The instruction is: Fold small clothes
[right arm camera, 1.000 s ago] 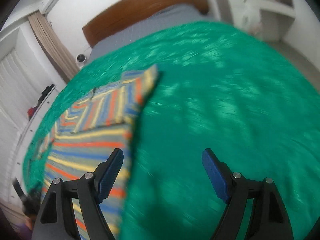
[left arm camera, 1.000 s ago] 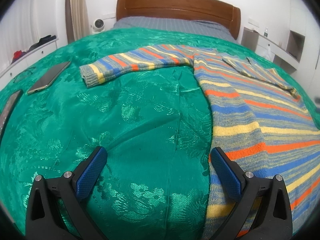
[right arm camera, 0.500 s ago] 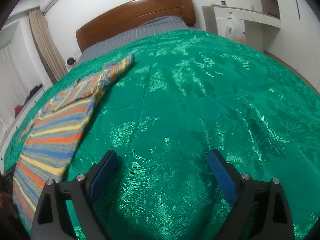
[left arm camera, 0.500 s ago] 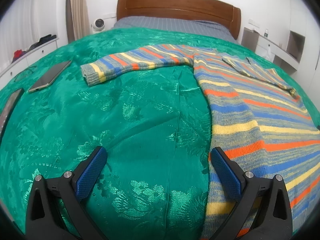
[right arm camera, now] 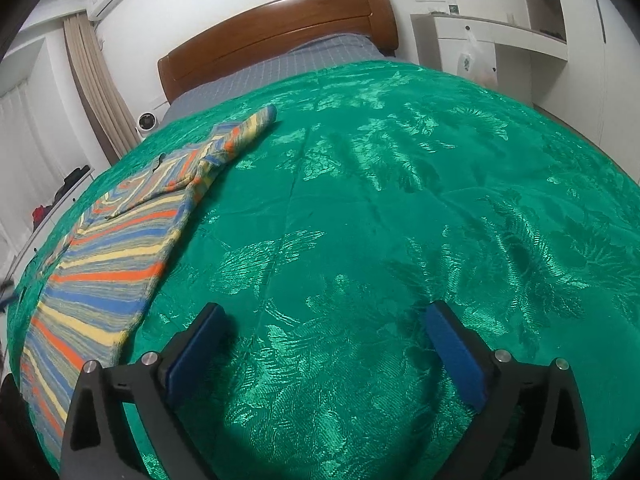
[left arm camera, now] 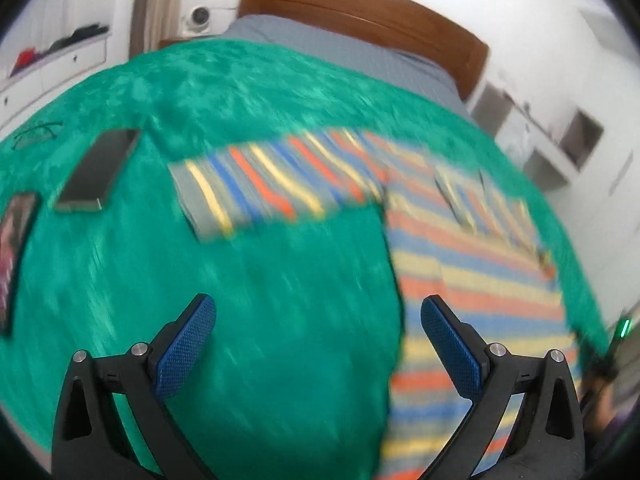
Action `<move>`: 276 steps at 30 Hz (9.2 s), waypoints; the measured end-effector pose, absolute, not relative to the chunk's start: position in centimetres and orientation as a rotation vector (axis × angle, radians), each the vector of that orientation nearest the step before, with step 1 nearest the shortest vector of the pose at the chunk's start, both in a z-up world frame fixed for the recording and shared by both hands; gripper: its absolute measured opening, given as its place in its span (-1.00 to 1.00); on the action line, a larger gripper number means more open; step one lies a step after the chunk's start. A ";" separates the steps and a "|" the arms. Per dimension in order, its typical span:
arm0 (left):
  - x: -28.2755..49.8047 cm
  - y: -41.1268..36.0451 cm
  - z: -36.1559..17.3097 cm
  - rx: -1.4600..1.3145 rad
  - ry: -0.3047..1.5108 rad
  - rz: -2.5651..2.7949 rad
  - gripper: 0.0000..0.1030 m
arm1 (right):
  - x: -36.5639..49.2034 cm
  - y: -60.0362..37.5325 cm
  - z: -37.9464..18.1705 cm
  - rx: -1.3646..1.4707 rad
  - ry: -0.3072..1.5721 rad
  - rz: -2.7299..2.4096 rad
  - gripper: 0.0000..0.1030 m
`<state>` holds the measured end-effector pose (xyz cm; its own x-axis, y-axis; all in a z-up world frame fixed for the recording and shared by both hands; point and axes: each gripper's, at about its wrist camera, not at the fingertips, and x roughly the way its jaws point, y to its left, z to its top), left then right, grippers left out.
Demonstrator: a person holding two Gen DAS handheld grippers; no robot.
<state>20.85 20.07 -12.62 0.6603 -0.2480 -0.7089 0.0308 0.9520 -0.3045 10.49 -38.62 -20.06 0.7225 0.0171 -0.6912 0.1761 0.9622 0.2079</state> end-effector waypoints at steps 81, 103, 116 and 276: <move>34.4 12.6 -21.0 0.065 0.915 -0.137 0.99 | 11.8 -36.9 -20.2 0.144 0.818 -0.201 0.96; 34.4 12.7 -21.0 0.066 0.915 -0.139 0.99 | 12.2 -36.4 -20.5 0.095 0.853 -0.262 0.98; 34.5 12.7 -21.0 0.066 0.914 -0.141 0.99 | 12.4 -36.2 -20.5 0.089 0.855 -0.273 0.98; 49.5 5.2 -16.1 -0.236 1.096 -0.278 0.25 | 40.3 -37.8 -14.5 0.673 0.850 0.099 -0.71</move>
